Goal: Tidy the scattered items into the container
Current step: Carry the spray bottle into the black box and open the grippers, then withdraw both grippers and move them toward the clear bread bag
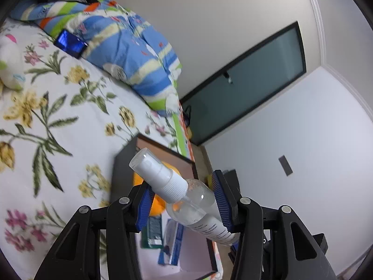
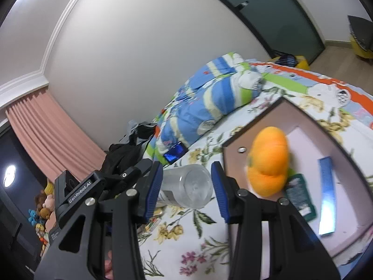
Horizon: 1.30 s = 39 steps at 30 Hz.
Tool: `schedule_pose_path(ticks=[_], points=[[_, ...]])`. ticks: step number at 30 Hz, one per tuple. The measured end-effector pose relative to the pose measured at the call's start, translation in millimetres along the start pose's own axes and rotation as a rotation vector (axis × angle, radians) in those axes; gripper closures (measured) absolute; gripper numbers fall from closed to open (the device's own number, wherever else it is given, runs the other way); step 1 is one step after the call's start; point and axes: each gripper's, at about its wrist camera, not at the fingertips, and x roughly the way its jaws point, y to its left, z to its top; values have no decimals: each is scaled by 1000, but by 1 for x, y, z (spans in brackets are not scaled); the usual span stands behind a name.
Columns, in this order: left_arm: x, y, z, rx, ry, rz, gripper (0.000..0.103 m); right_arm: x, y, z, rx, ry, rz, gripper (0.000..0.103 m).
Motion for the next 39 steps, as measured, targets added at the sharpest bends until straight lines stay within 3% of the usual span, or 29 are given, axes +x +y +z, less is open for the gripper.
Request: schedule_pose_path(ticks=[3,9,23,27,29,31,33,35,37,39], points=[[17,-8,-16,9,48,-18,62,-12,-18,0,26,-1,14,66],[46,-19,-45,36,127,-14,62,-22,-42,-8,37,14,-24,66],[41,-1,-54,52,167,13,62,-24,-63,-24,105,44,-18,64],[23,14,-45,47,135,65,62,-22,-55,-27,87,58,-31,64],[9,25,-36,29,107,101,62,-20,-48,-29,74,66,-34,61],[-6,39,-26,4,79,126,62,-18,-38,-32,62,70,-30,49],[-22,52,-17,-15,51,153,62,-15,-27,-36,50,75,-24,43],[-42,66,-8,-39,20,181,52,-10,-13,-41,41,85,-4,36],[-64,82,-2,-72,-23,187,27,-4,1,-47,38,95,21,16],[-88,97,4,-100,-72,189,18,3,17,-54,27,108,44,11]])
